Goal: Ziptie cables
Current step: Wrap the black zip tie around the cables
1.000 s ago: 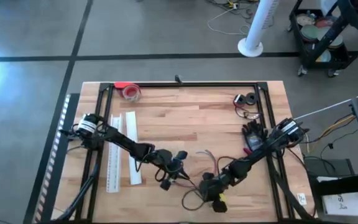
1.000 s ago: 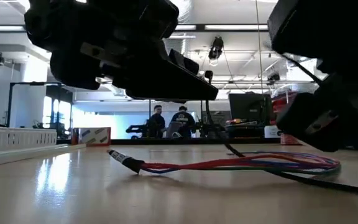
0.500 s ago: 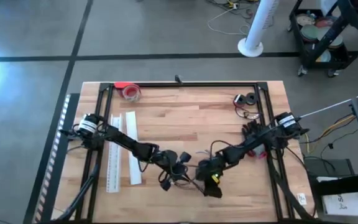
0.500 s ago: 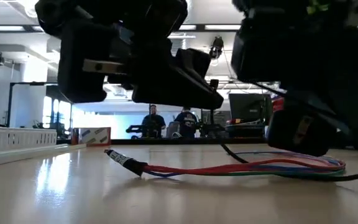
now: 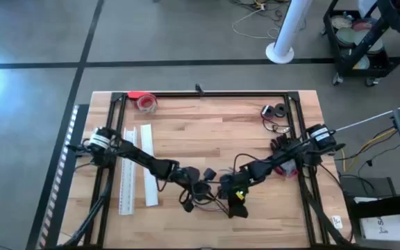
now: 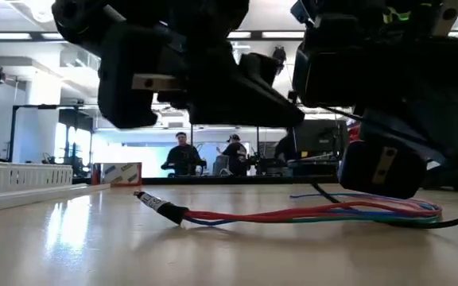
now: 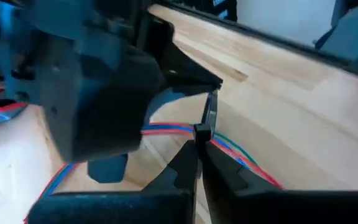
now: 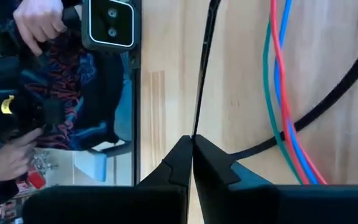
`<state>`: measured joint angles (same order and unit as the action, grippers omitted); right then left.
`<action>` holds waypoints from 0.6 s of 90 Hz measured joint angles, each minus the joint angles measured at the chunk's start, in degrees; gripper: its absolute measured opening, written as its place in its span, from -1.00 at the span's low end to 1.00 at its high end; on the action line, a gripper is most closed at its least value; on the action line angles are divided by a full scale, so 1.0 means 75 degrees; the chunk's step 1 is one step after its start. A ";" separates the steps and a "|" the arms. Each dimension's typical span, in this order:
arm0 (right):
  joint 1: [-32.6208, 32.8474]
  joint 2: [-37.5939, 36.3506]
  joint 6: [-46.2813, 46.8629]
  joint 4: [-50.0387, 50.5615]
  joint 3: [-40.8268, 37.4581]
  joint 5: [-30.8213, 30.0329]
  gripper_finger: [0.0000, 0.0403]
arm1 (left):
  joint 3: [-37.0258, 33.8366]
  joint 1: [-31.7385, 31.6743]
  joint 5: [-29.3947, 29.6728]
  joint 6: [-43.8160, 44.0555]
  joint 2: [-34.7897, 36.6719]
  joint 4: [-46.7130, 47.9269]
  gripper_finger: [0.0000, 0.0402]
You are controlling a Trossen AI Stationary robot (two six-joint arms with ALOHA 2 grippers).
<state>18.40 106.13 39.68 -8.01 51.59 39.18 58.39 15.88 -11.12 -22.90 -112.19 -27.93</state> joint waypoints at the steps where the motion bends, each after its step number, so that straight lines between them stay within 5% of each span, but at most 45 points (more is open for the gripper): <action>1: -0.0007 0.0000 0.0002 0.0001 0.0000 0.0002 -1.00 | 0.0023 0.0000 -0.0007 -0.0006 -0.0032 -0.0002 -1.00; 54: 0.0282 0.0009 -0.0448 -0.0005 -0.0172 -0.0082 -1.00 | 0.0199 0.0012 -0.0440 0.0349 -0.0151 0.0082 -1.00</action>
<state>20.51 106.19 36.32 -8.05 50.30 38.57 59.88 15.97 -14.42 -20.28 -113.32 -27.31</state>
